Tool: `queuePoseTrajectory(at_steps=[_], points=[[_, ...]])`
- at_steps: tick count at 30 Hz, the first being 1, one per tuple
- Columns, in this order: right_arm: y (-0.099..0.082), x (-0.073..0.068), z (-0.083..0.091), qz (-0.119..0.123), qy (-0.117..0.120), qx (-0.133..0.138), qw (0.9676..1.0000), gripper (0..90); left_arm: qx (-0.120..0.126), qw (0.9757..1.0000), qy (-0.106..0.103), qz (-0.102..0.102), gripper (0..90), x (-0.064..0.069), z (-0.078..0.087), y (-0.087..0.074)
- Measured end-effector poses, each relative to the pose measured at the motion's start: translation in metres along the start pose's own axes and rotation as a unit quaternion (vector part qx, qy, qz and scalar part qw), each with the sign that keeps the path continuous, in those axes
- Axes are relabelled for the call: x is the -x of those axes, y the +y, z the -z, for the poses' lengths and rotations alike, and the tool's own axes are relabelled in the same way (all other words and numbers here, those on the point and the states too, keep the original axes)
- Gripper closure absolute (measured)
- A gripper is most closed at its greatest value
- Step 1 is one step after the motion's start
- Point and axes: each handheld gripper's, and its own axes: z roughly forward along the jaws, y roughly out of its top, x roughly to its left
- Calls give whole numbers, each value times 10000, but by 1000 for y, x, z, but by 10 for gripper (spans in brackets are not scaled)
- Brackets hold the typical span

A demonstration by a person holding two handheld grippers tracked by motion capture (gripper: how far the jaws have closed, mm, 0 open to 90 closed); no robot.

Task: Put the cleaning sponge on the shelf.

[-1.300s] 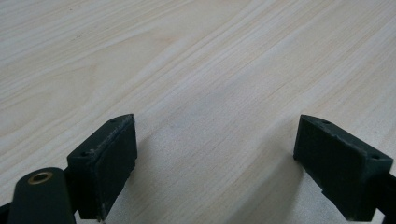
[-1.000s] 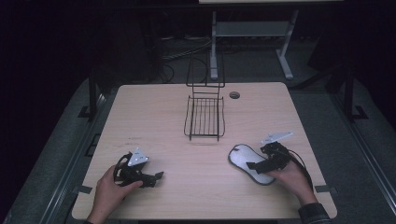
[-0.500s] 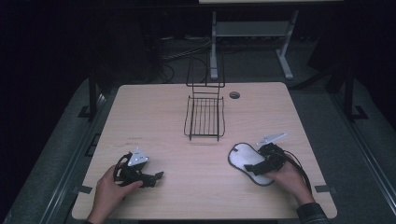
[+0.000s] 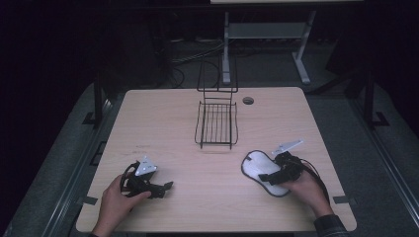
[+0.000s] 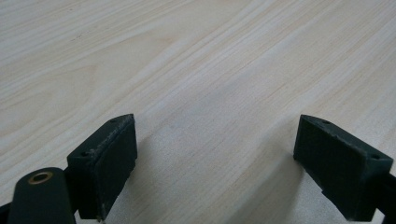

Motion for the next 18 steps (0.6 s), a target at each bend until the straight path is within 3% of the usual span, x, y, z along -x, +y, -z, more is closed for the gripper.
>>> queuePoseTrajectory(at_steps=[10, 18], points=[[0, 0, 6, 1, -20, 113, 9999, 316, -4, 10000, 1, -2, 126, 0, 0, 0], [-1, 2, 16, -105, 125, 364, 9992, 450, -2, 10000, 0, 0, 126, 0, 0, 0]])
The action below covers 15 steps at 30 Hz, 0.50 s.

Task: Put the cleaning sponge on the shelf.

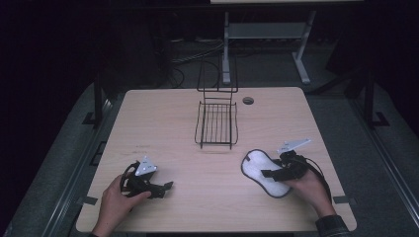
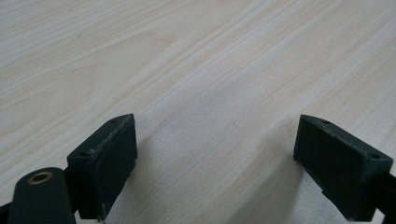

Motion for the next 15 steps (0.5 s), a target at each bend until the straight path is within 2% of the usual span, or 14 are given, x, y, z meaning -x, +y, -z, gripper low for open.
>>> queuePoseTrajectory(at_steps=[15], points=[[3, -4, 13, -44, 215, 297, 9993, 607, 4, 10000, 2, -2, 126, 0, 0, 0]])
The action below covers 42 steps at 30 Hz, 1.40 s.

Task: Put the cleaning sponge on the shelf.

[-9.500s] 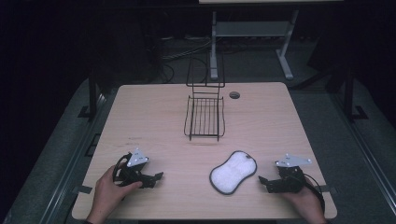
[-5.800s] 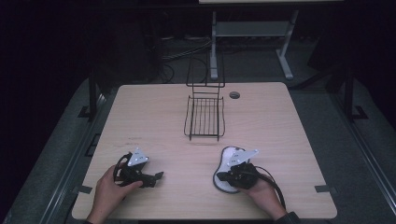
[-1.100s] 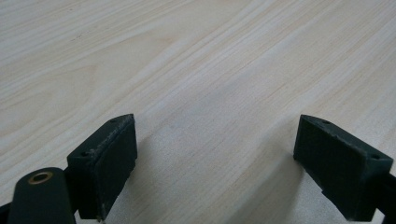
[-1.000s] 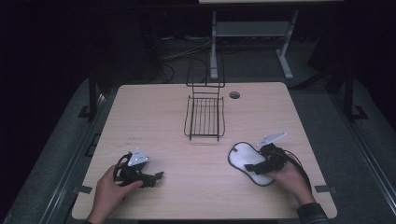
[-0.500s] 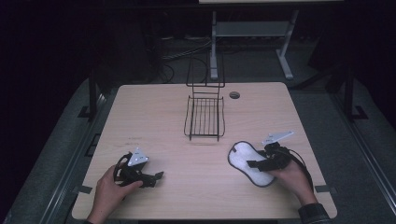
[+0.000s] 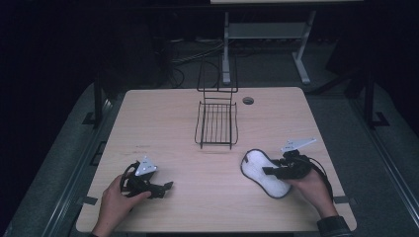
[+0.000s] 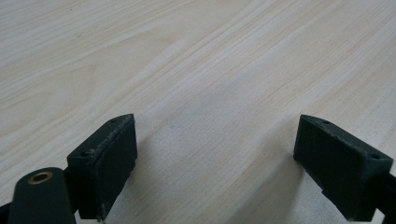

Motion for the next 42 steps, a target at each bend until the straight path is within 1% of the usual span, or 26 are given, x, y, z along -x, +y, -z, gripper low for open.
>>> queuePoseTrajectory(at_steps=[2, 8, 9, 10, 11, 17, 21, 23, 26, 27, 30, 33, 36, 38, 42], points=[[1, -2, 2, 15, 69, 52, 10000, 632, -4, 10000, 0, -15, 126, 0, 0, 0], [2, -5, 4, 25, 183, 97, 9998, 667, -6, 10000, 1, -17, 126, 0, 0, 0], [2, -6, 5, 41, 203, 126, 9997, 685, -5, 10000, 1, -18, 126, 0, 0, 0], [2, -6, 5, 41, 203, 126, 9997, 685, -6, 10000, 0, -18, 126, 0, 0, 0], [3, -6, 7, 60, 208, 198, 9996, 709, -7, 10000, 1, -19, 126, 0, 0, 0], [4, -7, 11, 54, 256, 248, 9993, 756, -10, 10000, 1, -24, 126, 0, 0, 0], [4, -7, 13, 47, 252, 253, 9994, 762, -14, 10000, 1, -23, 126, 0, 0, 0], [3, -6, 13, 65, 260, 276, 9993, 761, -14, 10000, 2, -25, 126, 0, 0, 0], [3, -6, 15, 22, 258, 307, 9992, 760, -17, 10000, 3, -31, 126, 0, 0, 0], [3, -6, 16, 21, 259, 355, 9990, 759, -12, 10000, 1, -26, 126, 0, 0, 0], [5, -5, 18, 9, 229, 434, 9988, 758, -5, 10000, 1, -18, 126, 0, 0, 0], [7, -4, 19, 19, 189, 459, 9988, 758, 2, 10000, 4, -10, 126, 0, 0, 0], [9, -3, 20, -21, 191, 517, 9985, 758, 3, 10000, 2, -7, 126, 0, 0, 0], [12, -3, 20, -13, 131, 509, 9986, 758, 0, 10000, 2, -9, 126, 0, 0, 0], [15, -2, 21, -18, 95, 531, 9985, 758, 2, 10000, 2, -9, 126, 0, 0, 0]])
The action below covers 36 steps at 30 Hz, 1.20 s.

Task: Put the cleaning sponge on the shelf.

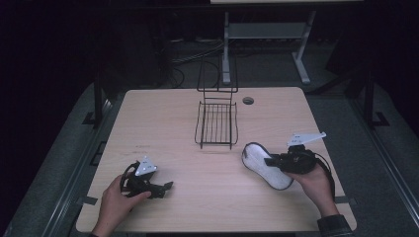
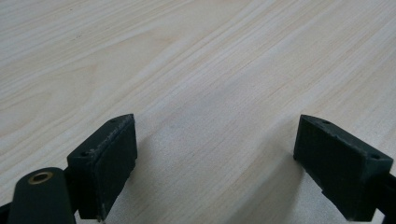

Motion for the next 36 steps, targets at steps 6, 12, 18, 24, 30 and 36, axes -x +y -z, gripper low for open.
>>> queuePoseTrajectory(at_steps=[6, 12, 18, 24, 30, 36], points=[[6, 3, 0, -24, -71, 60, 10000, 758, 2, 10000, 0, 2, 126, 0, 0, 0], [10, 7, -1, -83, -78, 133, 9998, 758, -7, 10000, 0, -3, 126, 0, 0, 0], [18, 12, 0, -78, -105, 250, 9996, 758, -11, 10000, -1, -1, 126, 0, 0, 0], [28, 15, -1, -118, -93, 347, 9993, 758, -14, 10000, -1, 1, 126, 0, 0, 0], [43, 21, -3, -154, -93, 497, 9986, 758, -14, 10000, -1, 1, 126, 0, 0, 0], [53, 24, -8, -165, -92, 546, 9983, 757, -19, 10000, 0, -5, 126, 0, 0, 0]])
